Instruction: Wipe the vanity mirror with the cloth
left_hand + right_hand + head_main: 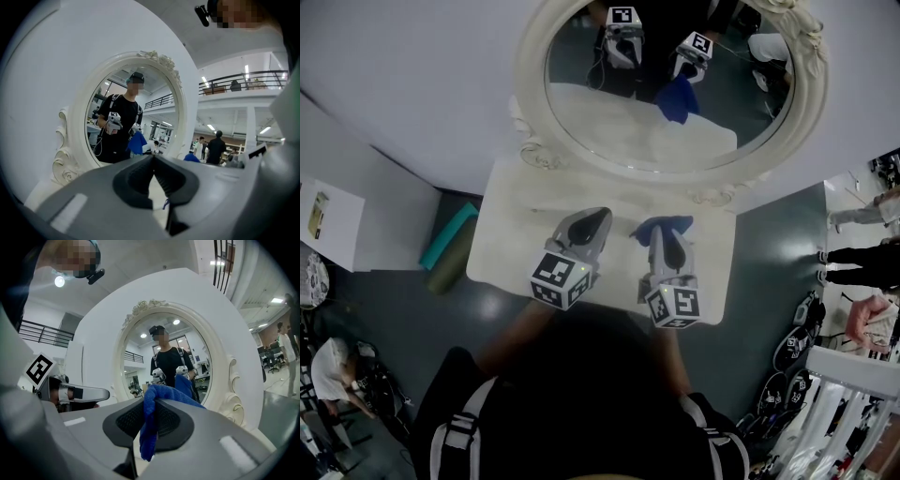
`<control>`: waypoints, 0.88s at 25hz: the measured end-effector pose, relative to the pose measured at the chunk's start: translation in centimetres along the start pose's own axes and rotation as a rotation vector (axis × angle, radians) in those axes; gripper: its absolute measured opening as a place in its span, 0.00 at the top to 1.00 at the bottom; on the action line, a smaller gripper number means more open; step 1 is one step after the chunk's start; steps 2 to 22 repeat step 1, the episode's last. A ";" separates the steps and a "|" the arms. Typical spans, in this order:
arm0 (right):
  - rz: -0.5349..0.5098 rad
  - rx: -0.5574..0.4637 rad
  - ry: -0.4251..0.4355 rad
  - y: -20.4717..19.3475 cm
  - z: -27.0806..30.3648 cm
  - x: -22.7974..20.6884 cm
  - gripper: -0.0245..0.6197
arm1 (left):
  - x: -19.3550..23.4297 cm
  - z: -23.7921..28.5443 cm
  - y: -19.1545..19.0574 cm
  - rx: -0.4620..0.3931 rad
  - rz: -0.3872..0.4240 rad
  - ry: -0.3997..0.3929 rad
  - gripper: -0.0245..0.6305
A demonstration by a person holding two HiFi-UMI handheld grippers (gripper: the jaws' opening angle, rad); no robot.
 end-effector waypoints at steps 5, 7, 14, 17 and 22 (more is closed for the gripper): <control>0.002 0.000 0.000 0.0 0.0 0.0 0.90 | -0.1 0.0 0.0 0.002 -0.001 -0.001 0.95; 0.002 0.000 0.000 0.0 0.0 0.0 0.90 | -0.1 0.0 0.0 0.002 -0.001 -0.001 0.95; 0.002 0.000 0.000 0.0 0.0 0.0 0.90 | -0.1 0.0 0.0 0.002 -0.001 -0.001 0.95; 0.002 0.000 0.000 0.0 0.0 0.0 0.90 | -0.1 0.0 0.0 0.002 -0.001 -0.001 0.95; 0.002 0.000 0.000 0.0 0.0 0.0 0.90 | -0.1 0.0 0.0 0.002 -0.001 -0.001 0.95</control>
Point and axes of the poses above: the fingertips, and each gripper's own axes: z forward along the fingers, x to its left, y out of its top, the point moved 3 cm from there along -z, backward along the fingers, and after that the axes turned 4 degrees about y, right-handed, at the moved point
